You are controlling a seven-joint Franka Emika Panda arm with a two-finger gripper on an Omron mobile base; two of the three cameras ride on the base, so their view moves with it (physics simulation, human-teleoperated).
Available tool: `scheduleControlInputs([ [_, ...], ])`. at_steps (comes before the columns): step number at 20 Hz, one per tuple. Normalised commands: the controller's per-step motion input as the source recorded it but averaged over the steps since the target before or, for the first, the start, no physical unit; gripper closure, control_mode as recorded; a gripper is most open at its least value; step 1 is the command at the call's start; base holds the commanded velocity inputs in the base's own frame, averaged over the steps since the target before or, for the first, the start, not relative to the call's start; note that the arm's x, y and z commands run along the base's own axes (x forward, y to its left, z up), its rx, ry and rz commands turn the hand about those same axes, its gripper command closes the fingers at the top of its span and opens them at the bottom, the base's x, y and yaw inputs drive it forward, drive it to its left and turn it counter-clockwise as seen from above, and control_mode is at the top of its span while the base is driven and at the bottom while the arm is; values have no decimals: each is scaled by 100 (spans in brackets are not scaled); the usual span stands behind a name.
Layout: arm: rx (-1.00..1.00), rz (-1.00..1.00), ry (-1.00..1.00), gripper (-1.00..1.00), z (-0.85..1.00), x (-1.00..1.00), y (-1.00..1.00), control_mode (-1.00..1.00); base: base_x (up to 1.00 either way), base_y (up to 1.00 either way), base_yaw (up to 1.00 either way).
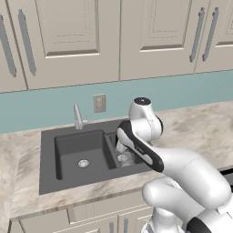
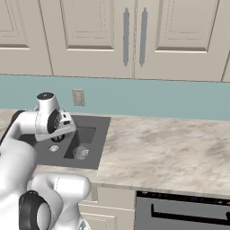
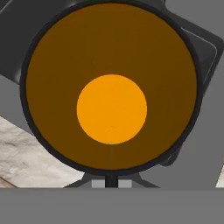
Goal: Move any existing items from the left basin to the right basin for drying. Then move the mug from the counter to the left basin of the sink for washing.
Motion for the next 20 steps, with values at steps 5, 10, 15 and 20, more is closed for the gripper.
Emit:
scheduleControlInputs([
  [5,0,15,0,100,-2,0,67,-100,0,0,0],
  [10,0,14,1,100,-6,9,66,-100,0,0,0],
  [15,0,14,3,100,-23,23,55,-100,0,0,0],
  [20,0,11,5,100,-32,32,34,-100,0,0,0],
])
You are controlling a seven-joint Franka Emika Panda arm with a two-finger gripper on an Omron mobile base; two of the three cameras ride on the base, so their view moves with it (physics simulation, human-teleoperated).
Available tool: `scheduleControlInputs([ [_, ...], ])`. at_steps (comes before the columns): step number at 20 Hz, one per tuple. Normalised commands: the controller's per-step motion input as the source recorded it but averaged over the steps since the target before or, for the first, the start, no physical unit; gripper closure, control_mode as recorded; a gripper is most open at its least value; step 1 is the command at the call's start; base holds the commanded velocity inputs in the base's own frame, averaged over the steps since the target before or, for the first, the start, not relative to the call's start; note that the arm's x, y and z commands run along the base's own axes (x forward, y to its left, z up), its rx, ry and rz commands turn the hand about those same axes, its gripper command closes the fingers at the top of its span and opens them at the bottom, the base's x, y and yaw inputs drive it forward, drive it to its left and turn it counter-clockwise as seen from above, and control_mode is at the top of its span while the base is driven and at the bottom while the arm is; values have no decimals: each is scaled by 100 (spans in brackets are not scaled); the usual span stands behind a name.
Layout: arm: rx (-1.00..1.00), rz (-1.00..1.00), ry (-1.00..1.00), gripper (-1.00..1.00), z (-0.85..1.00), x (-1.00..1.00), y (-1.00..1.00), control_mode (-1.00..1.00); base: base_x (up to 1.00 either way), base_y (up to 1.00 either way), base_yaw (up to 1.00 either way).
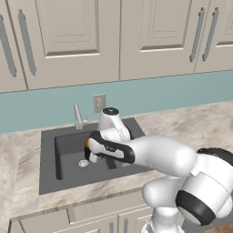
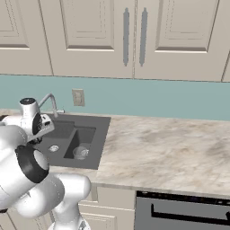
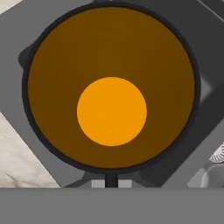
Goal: Move any existing items from the left basin to the right basin for drying. Then move the mug from the counter to the left basin of the sink for washing.
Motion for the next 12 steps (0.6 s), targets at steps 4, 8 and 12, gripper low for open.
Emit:
scheduleControlInputs([
  [4,0,11,8,100,-26,24,6,-100,0,0,0],
  [8,0,9,7,100,-27,39,7,-100,0,0,0],
  [12,0,6,8,100,-24,42,10,-100,0,0,0],
])
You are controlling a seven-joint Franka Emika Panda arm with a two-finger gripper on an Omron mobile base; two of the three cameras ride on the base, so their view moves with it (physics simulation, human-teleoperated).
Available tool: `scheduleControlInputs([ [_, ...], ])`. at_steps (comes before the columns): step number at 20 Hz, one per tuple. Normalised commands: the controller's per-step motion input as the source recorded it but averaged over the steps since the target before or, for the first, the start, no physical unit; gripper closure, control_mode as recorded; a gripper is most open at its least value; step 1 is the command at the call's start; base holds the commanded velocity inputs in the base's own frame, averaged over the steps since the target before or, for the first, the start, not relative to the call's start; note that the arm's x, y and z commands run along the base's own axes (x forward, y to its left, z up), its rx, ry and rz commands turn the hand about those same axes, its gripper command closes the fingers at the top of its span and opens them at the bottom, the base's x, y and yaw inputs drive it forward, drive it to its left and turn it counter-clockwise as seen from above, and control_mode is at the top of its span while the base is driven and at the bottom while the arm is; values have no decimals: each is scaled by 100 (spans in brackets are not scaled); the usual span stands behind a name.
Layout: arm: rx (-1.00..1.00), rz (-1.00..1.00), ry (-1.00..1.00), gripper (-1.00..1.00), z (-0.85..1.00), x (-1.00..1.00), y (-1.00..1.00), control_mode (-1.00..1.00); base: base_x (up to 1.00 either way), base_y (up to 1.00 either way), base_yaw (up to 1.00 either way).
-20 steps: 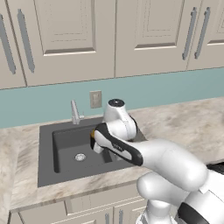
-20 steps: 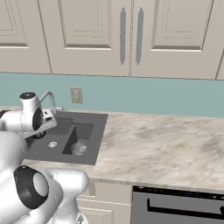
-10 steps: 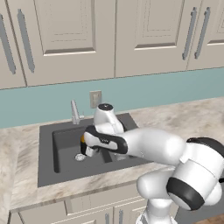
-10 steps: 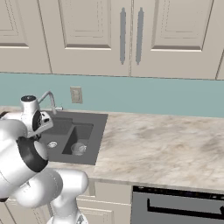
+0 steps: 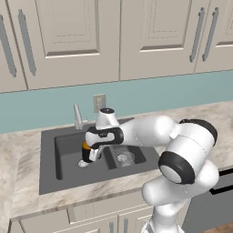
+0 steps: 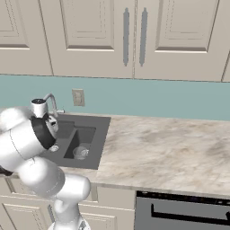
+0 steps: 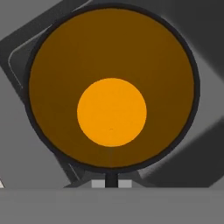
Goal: Move any existing items from the left basin to the right basin for drying. Then move the mug from the counter to the left basin of the sink for washing.
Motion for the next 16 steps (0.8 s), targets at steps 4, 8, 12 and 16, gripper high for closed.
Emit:
scheduleControlInputs([
  [4,0,4,6,100,-28,42,22,-100,0,0,0],
  [8,0,4,6,100,-29,35,26,-100,0,0,0],
  [12,0,5,4,100,-31,26,21,-100,0,0,0],
  [16,0,3,1,100,-29,16,19,-100,0,0,0],
])
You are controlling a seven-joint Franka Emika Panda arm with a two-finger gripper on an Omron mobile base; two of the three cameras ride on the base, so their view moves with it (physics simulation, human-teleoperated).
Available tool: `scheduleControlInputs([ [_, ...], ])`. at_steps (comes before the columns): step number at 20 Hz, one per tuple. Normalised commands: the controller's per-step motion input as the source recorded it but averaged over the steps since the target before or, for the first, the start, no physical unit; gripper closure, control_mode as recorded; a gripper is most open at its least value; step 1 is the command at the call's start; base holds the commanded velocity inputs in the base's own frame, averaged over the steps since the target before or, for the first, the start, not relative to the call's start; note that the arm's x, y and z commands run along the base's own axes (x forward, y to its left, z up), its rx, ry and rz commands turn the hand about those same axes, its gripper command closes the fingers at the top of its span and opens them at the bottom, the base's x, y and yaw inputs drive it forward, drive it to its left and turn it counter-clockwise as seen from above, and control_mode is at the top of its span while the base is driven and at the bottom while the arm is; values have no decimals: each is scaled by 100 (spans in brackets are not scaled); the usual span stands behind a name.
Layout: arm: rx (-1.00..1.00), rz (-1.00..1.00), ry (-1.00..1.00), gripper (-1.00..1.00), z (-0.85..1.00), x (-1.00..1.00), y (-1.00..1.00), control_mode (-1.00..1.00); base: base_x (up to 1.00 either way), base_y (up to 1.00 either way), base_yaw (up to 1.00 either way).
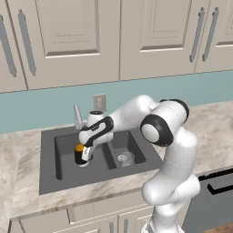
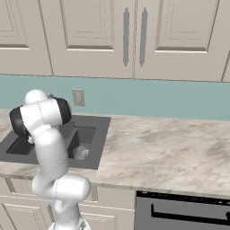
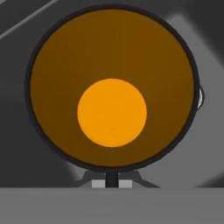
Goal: Move any existing items from the left basin to the right basin for drying. Then move the mug from the counter to the left basin of the sink for washing.
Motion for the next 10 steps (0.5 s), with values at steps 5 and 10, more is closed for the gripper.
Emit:
scheduleControlInputs([
  [5,0,0,0,100,-25,0,5,-100,0,0,0],
  [10,0,0,0,100,-22,0,0,-100,0,0,0],
])
